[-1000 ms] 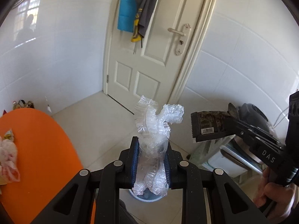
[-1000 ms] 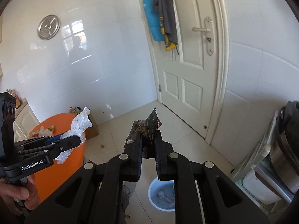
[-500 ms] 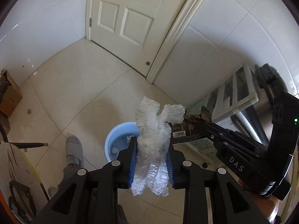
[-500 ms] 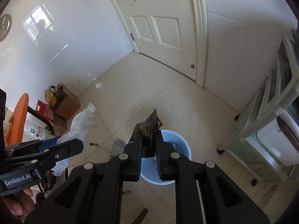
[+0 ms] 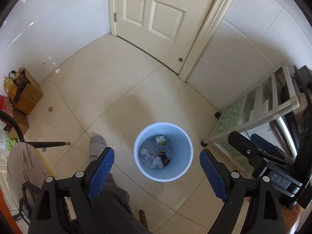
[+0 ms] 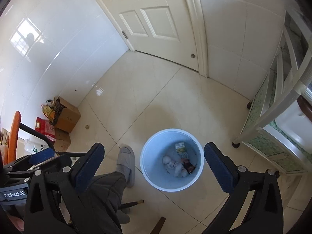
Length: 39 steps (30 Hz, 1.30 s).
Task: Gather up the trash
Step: 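Return both tools to the orange table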
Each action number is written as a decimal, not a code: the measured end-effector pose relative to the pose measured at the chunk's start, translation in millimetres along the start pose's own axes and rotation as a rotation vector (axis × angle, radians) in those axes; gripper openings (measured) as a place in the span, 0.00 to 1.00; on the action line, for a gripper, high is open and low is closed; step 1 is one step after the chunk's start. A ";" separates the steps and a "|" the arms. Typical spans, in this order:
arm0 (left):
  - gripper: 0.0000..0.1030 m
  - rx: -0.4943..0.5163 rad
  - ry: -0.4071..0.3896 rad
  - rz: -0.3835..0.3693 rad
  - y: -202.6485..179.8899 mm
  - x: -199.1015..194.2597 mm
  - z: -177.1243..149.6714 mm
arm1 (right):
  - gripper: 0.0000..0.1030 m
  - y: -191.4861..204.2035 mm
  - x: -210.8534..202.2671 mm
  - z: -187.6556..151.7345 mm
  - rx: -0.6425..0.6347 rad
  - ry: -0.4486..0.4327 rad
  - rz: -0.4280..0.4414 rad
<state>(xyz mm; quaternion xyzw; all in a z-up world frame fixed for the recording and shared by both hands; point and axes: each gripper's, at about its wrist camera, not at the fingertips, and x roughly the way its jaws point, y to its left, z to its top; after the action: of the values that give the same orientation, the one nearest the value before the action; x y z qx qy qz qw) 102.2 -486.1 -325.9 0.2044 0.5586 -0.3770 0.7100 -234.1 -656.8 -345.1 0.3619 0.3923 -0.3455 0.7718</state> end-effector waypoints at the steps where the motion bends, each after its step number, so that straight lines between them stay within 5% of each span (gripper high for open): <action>1: 0.85 -0.001 -0.012 0.021 1.5 -3.0 1.7 | 1.00 1.7 -1.5 -0.4 0.000 0.000 -0.011; 15: 0.85 -0.005 -0.220 0.070 -1.2 -83.1 -25.9 | 1.00 49.6 -65.0 -6.8 -0.054 -0.106 -0.041; 27: 0.92 -0.083 -0.451 0.087 41.4 -216.1 -142.2 | 1.00 137.1 -155.6 -15.6 -0.177 -0.268 0.016; 39: 0.99 -0.238 -0.684 0.204 87.6 -358.8 -260.6 | 1.00 262.2 -241.9 -42.7 -0.383 -0.434 0.154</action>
<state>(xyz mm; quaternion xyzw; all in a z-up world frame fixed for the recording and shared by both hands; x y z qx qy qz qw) -30.4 -135.2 -73.7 0.0374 0.3058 -0.2834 0.9082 -144.7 -430.2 -81.0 0.1561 0.2477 -0.2746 0.9159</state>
